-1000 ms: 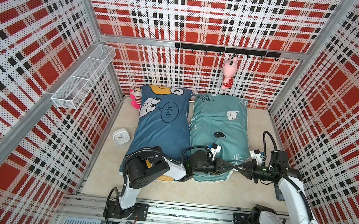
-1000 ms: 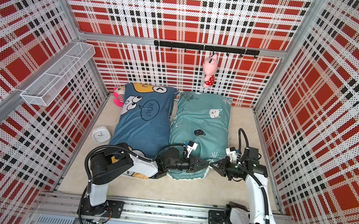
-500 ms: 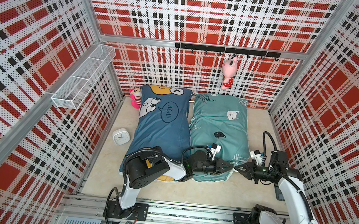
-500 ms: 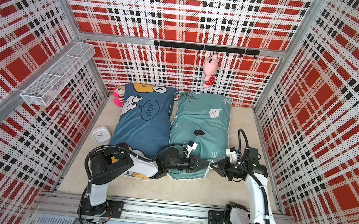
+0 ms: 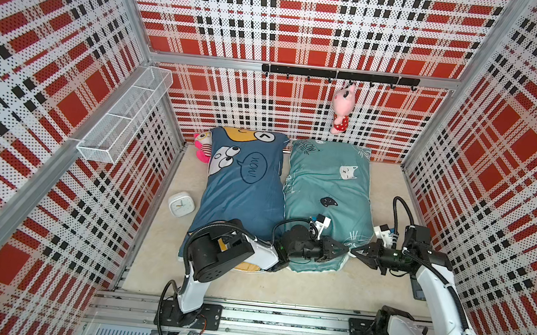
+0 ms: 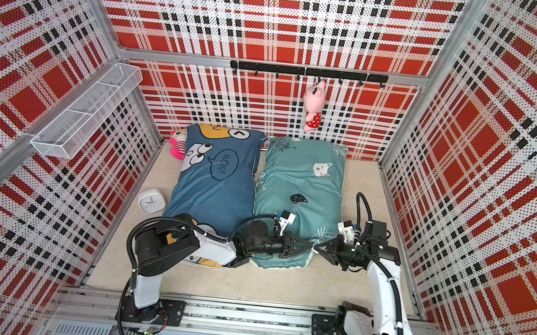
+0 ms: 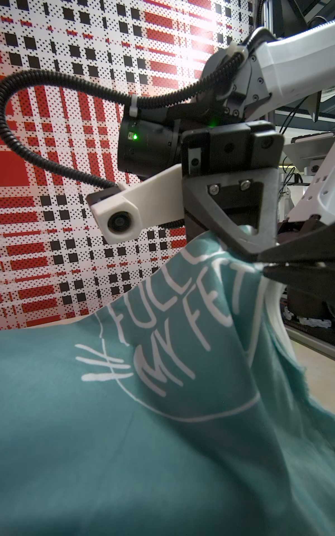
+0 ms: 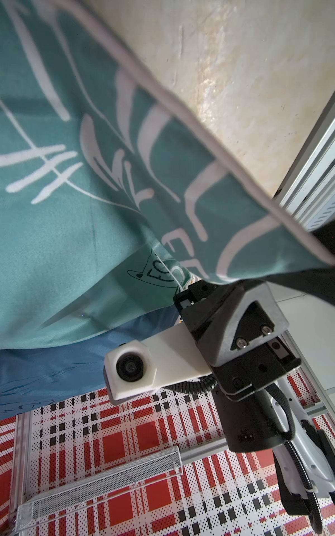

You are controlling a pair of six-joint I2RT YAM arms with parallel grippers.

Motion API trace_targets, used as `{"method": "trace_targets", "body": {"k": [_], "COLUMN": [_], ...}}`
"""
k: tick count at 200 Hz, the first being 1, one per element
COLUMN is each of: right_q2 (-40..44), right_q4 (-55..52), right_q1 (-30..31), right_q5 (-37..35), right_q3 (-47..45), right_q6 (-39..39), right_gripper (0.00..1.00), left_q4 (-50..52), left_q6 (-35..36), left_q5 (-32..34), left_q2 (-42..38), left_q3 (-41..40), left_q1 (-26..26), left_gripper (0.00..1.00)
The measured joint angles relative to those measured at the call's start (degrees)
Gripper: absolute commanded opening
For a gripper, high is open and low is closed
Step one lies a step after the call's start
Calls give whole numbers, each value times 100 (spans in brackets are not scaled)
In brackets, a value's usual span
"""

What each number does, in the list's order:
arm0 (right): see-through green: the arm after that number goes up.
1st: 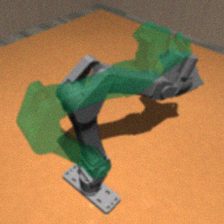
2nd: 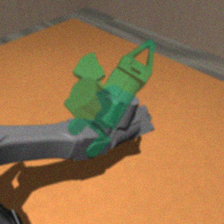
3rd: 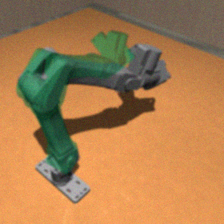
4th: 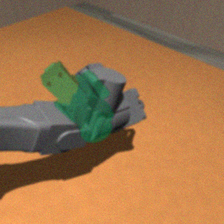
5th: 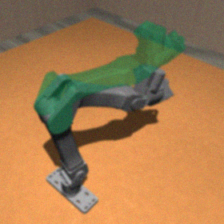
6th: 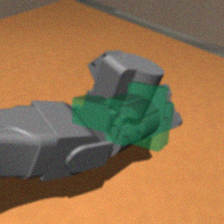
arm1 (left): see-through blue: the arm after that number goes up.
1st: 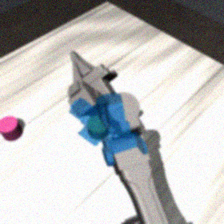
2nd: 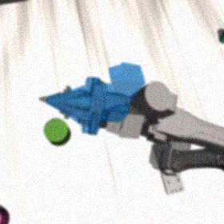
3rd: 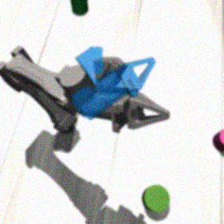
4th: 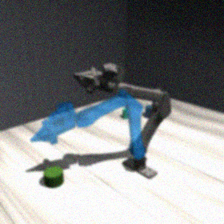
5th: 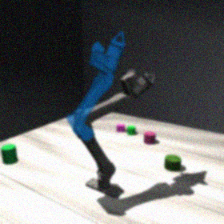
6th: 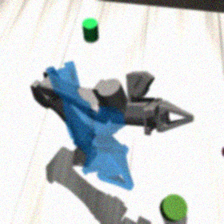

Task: Zip up pillowcases
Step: Zip the zipper on the pillowcase.

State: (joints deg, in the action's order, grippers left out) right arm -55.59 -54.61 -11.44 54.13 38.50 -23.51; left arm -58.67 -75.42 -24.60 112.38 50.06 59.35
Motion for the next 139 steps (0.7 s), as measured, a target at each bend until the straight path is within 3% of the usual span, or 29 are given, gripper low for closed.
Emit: {"method": "trace_targets", "body": {"k": [31, 139], "right_q2": [17, 136], "right_q4": [-11, -538], "right_q1": [0, 0], "right_q5": [-4, -837], "right_q3": [17, 839], "right_q6": [-15, -127], "right_gripper": [0, 0], "left_q4": [2, 76], "left_q6": [9, 337], "left_q5": [-2, 151], "left_q2": [0, -59], "left_q3": [0, 0], "left_q1": [0, 20], "left_gripper": [0, 0]}}
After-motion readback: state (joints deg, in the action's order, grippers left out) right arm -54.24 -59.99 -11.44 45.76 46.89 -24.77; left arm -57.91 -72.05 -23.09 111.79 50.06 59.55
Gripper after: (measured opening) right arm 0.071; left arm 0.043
